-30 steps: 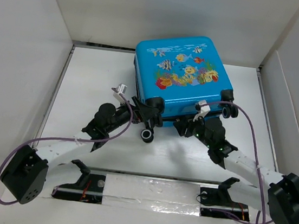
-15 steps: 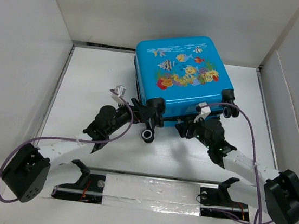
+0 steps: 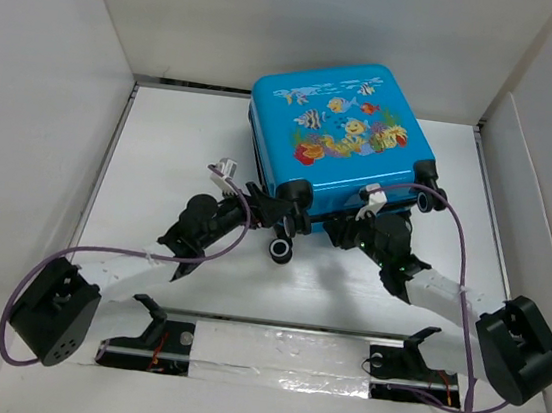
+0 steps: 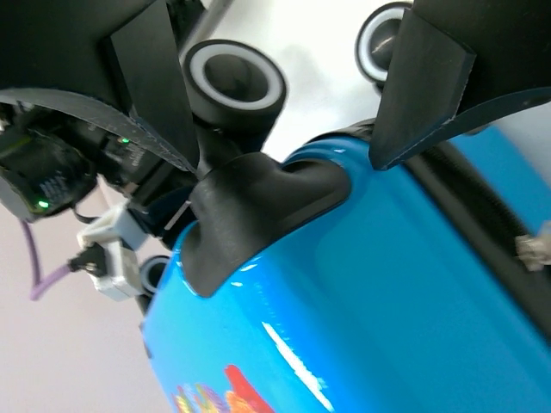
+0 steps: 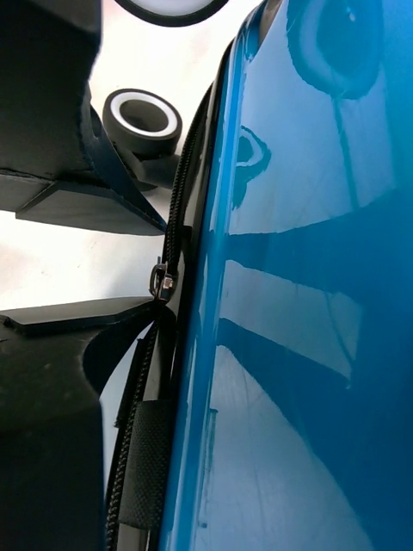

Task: Pack the luggage

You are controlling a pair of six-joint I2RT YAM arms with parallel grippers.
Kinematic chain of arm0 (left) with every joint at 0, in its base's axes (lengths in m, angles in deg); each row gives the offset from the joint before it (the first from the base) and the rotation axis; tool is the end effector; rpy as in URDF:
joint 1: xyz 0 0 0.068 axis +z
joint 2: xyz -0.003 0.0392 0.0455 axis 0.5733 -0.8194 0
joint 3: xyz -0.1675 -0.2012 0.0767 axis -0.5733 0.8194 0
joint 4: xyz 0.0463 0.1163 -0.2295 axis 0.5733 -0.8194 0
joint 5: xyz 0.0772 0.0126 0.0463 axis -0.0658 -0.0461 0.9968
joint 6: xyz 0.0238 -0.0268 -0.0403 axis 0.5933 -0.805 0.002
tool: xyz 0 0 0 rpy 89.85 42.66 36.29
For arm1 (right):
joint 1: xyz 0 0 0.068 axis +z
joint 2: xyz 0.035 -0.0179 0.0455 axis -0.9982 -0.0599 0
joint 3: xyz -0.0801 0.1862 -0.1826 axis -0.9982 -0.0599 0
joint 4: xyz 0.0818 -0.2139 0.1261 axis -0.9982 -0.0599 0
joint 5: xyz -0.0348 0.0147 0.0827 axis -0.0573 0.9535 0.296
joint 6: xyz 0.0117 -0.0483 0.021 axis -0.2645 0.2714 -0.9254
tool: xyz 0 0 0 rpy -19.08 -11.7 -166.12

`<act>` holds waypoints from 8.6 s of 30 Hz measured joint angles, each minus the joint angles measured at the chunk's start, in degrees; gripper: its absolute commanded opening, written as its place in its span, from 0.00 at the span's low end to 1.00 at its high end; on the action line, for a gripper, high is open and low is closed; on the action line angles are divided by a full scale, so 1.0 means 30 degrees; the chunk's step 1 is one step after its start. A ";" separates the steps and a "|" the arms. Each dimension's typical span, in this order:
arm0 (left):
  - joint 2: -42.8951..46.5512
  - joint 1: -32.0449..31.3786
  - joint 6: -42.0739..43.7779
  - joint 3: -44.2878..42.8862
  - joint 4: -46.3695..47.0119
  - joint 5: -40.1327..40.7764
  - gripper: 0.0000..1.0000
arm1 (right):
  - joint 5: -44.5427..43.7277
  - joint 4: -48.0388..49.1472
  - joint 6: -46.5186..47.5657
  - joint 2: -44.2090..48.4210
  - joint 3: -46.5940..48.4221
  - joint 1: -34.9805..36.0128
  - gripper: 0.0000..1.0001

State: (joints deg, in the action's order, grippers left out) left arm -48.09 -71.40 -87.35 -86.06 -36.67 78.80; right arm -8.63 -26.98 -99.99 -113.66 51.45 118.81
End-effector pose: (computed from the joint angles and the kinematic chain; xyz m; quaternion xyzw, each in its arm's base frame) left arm 0.1899 -0.1478 0.2474 0.0155 0.6701 -0.5241 0.5254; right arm 0.2076 0.1351 0.1960 -0.1406 0.7879 0.2822 0.5290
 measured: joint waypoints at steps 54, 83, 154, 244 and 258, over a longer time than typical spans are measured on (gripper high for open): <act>-0.2098 -0.4444 0.1851 -0.2703 -0.1953 0.3191 0.47 | -0.6492 0.0015 0.0058 0.1829 -0.1144 0.2368 0.00; -0.3177 -0.4481 0.0954 -0.3410 -0.1639 0.0240 0.49 | -1.3777 -0.6149 0.0765 0.5013 0.0066 0.6215 0.00; -0.2725 -0.4794 0.0430 -0.2688 -0.1049 0.1129 0.75 | 0.1406 -0.2448 -0.0597 0.5595 -0.2659 -0.3133 0.51; 0.3432 -0.6521 0.2040 0.2630 -0.3308 0.8225 0.00 | -1.2531 -0.8087 -0.4022 0.8743 0.0590 1.1118 0.02; -0.5756 -0.8153 0.2739 0.1209 0.4554 0.9792 0.35 | -1.1744 -1.1307 -0.2958 0.8590 0.4364 1.0324 0.55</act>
State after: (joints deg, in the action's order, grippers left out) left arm -65.35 -95.86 -79.13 -82.43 -23.01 108.18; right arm -43.86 -60.90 -108.86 -87.89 64.54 149.78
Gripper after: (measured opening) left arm 0.341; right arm 0.547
